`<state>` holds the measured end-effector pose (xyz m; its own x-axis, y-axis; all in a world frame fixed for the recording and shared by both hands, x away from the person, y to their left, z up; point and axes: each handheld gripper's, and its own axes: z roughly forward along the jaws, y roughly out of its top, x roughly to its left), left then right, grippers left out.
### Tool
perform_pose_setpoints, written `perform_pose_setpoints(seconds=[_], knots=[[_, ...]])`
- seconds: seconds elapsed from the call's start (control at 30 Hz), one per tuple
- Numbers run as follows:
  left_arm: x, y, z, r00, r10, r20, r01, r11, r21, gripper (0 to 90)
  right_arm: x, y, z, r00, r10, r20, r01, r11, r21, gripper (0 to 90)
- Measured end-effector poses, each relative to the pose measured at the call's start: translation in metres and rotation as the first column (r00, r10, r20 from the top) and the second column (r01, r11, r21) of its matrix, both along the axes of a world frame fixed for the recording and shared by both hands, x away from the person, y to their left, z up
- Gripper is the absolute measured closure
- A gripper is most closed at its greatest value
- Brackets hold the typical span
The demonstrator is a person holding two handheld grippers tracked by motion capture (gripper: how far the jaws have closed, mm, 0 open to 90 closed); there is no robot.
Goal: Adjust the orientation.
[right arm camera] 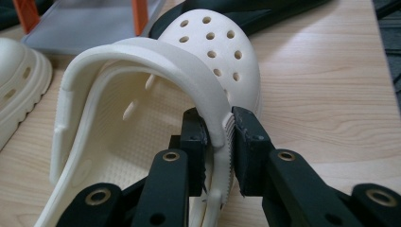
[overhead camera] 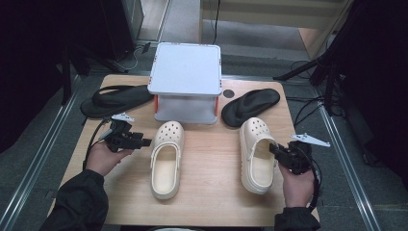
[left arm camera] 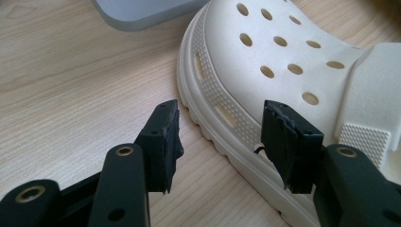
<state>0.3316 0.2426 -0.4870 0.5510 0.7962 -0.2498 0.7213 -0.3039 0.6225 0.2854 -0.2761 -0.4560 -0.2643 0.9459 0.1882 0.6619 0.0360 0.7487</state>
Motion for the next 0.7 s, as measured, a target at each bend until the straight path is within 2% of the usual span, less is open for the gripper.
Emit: perform_pose_setpoints(seconds=[0.13,0.2,0.3,0.37,0.57,0.7], knots=[[-0.003,0.000,0.002,1.0000,-0.001,0.004,0.001,1.0000,0.003,48.9,0.001,0.009,0.000,0.9995,0.031,-0.007,-0.031,1.000,0.000,77.0],[-0.004,0.000,0.004,1.0000,-0.007,-0.004,0.007,0.9998,-0.016,53.2,0.001,0.014,0.001,0.9989,0.046,-0.008,-0.046,0.999,-0.002,77.0],[-0.007,0.000,0.008,0.9999,-0.009,0.011,0.010,0.9993,-0.037,57.5,0.001,0.022,0.002,0.9974,0.072,-0.007,-0.072,0.997,-0.002,77.0],[-0.008,0.000,0.009,0.9999,-0.009,0.008,0.010,0.9991,-0.040,59.2,0.001,0.027,0.002,0.9962,0.086,-0.008,-0.086,0.996,0.000,76.9],[-0.016,0.003,0.010,0.9998,-0.020,0.006,0.021,0.9958,-0.089,71.9,0.003,0.045,0.003,0.9894,0.144,-0.015,-0.145,0.989,-0.007,77.0],[-0.019,0.001,0.007,0.9997,-0.022,-0.006,0.022,0.9963,-0.083,75.4,0.006,0.059,0.004,0.9826,0.185,-0.011,-0.186,0.983,-0.009,77.0]])
